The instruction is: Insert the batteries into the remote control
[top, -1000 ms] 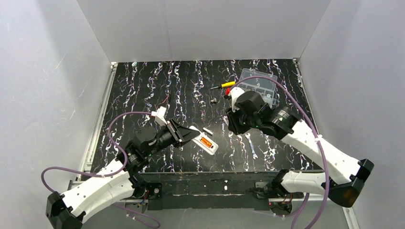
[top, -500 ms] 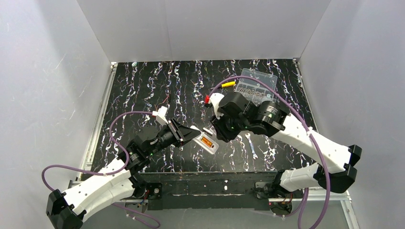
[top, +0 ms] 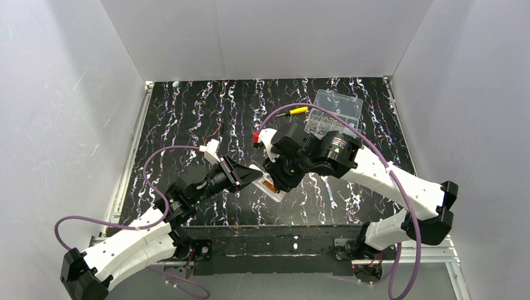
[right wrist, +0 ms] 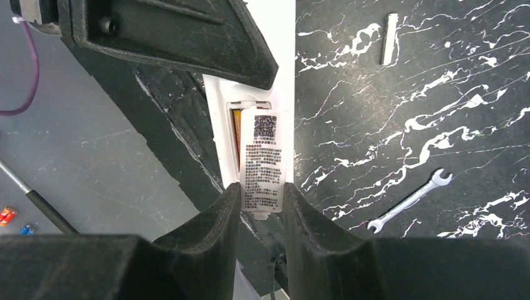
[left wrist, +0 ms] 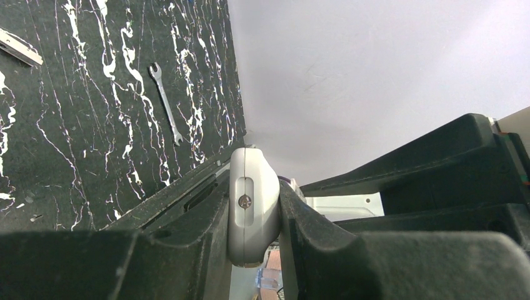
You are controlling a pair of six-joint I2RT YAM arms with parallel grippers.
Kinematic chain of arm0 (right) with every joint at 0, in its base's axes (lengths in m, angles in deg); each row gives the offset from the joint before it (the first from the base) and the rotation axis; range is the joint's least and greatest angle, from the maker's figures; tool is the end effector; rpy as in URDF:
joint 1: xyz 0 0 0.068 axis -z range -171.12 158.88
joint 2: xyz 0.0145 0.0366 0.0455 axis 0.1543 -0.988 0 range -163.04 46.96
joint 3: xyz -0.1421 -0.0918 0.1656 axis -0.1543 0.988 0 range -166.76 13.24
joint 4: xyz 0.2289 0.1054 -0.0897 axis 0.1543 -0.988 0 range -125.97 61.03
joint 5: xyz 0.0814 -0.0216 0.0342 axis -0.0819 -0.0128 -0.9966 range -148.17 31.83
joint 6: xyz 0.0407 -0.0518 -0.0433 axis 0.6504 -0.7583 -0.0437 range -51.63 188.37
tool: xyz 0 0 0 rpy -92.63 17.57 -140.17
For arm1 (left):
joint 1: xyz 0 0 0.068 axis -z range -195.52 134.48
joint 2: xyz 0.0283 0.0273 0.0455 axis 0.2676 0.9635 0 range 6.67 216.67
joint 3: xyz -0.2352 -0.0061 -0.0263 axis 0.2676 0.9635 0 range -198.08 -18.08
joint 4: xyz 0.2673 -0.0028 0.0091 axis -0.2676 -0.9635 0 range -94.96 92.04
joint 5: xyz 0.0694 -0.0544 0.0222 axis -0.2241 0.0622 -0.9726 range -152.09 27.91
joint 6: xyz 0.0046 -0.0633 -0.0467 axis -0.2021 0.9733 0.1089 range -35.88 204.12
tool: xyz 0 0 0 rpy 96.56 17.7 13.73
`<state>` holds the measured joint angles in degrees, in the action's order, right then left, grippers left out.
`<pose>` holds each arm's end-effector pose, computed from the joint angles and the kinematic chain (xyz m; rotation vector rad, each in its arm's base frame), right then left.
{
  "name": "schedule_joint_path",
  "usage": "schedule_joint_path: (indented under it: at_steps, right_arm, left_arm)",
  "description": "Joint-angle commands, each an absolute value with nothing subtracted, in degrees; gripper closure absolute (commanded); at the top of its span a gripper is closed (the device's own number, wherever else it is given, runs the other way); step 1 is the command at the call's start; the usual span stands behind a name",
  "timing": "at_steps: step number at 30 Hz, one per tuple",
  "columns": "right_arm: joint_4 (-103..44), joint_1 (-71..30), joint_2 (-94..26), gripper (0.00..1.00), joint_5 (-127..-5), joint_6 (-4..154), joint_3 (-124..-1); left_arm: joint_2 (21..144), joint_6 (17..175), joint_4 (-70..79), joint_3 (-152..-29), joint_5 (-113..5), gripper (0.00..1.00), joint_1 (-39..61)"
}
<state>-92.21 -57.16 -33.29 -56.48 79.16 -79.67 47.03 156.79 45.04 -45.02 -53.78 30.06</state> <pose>0.1251 0.2768 0.3410 -1.1627 2.2505 0.5346 0.1529 -0.1699 0.3299 -0.1426 1.2650 -1.9090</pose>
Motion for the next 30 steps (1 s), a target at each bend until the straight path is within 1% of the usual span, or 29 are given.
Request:
schedule_joint_path:
  at_steps: [1,12,24,30]
  right_arm:
    - [-93.6,-57.7,-33.8,0.73,-57.7,79.8,-82.4]
    - [-93.4,-58.4,-35.8,0.73,-59.8,79.9,-82.9]
    - [-93.3,-58.5,-37.1,0.73,-55.4,79.5,-82.6]
    - [-93.1,-58.5,-37.4,0.73,-55.8,79.3,-82.4]
  left_arm:
    - [46.4,156.6,49.2,-47.1,-53.9,1.0,30.2]
    - [46.7,156.7,49.6,-47.2,-53.5,1.0,30.2]
    - [46.8,156.8,50.1,-47.2,-53.3,1.0,30.3]
    - [46.7,156.9,50.2,-47.1,-53.3,1.0,30.2]
